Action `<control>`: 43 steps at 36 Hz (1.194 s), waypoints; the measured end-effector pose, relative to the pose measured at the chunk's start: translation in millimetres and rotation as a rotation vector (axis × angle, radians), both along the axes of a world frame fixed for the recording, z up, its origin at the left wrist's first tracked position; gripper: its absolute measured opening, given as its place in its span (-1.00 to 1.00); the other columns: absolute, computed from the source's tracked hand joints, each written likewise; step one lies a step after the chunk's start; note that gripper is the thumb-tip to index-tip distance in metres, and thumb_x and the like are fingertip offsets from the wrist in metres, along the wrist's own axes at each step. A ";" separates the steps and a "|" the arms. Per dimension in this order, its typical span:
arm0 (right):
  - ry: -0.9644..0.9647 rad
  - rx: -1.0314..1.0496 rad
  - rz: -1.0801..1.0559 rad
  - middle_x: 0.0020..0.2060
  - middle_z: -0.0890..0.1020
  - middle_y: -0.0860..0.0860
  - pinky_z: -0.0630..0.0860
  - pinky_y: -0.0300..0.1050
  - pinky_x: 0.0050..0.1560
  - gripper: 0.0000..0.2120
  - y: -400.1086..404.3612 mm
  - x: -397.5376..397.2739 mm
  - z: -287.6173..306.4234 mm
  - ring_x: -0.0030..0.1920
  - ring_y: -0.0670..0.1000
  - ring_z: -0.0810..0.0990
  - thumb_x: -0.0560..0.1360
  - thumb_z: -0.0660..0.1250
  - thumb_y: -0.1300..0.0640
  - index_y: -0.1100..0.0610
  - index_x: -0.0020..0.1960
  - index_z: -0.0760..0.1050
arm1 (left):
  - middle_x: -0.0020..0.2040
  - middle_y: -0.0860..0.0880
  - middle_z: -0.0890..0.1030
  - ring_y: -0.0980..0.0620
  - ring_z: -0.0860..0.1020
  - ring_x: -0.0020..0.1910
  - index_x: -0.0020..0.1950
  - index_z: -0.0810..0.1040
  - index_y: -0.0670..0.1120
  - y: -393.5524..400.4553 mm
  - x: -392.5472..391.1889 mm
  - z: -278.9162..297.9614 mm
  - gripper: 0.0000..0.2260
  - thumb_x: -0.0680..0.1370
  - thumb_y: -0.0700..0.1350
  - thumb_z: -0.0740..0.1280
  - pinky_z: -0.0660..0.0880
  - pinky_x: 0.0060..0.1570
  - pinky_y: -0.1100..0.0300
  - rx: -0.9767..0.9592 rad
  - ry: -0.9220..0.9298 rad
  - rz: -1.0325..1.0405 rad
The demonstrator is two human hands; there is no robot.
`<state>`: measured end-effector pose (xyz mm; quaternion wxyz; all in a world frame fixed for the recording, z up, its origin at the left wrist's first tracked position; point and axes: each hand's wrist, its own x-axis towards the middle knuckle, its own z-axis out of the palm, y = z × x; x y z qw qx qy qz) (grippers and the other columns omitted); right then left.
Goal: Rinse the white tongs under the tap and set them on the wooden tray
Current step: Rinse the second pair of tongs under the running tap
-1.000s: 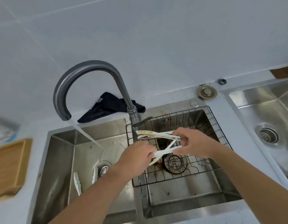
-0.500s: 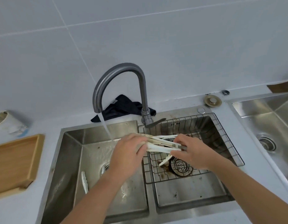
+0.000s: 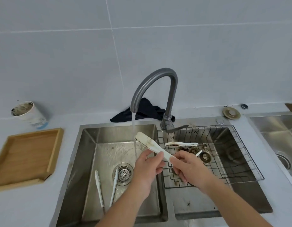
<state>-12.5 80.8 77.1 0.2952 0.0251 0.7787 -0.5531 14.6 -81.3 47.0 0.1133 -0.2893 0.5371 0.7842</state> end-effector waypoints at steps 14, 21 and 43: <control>-0.177 -0.101 -0.081 -0.37 0.54 0.07 0.23 -0.13 -0.45 -0.69 -38.4 5.7 -11.3 -0.54 -0.03 0.32 0.65 0.28 0.08 0.37 0.10 0.47 | -0.28 0.04 0.70 0.08 0.62 -0.25 0.10 0.64 -0.13 -31.9 -15.5 -12.7 -0.78 0.49 -0.14 0.54 0.57 -0.20 0.23 0.011 0.031 0.071; -0.268 -0.088 -0.092 -0.41 0.54 0.06 0.22 -0.20 -0.56 -0.75 -54.4 -12.9 -25.8 -0.58 -0.03 0.27 0.64 0.29 0.01 0.21 -0.02 0.55 | -0.13 -0.05 0.74 0.00 0.66 -0.12 0.10 0.63 -0.12 -45.4 -32.4 -24.3 -0.77 0.48 -0.13 0.55 0.62 -0.17 0.24 0.086 -0.056 0.111; -0.223 0.140 0.011 -0.47 0.49 0.01 0.19 -0.19 -0.51 -0.73 -77.9 -45.0 -27.2 -0.57 -0.07 0.26 0.63 0.28 0.00 0.19 -0.08 0.57 | -0.02 -0.17 0.69 -0.07 0.68 -0.10 -0.01 0.62 -0.13 -95.3 -90.3 -58.4 -0.87 0.60 -0.08 0.41 0.63 -0.31 0.18 -0.132 -0.149 0.368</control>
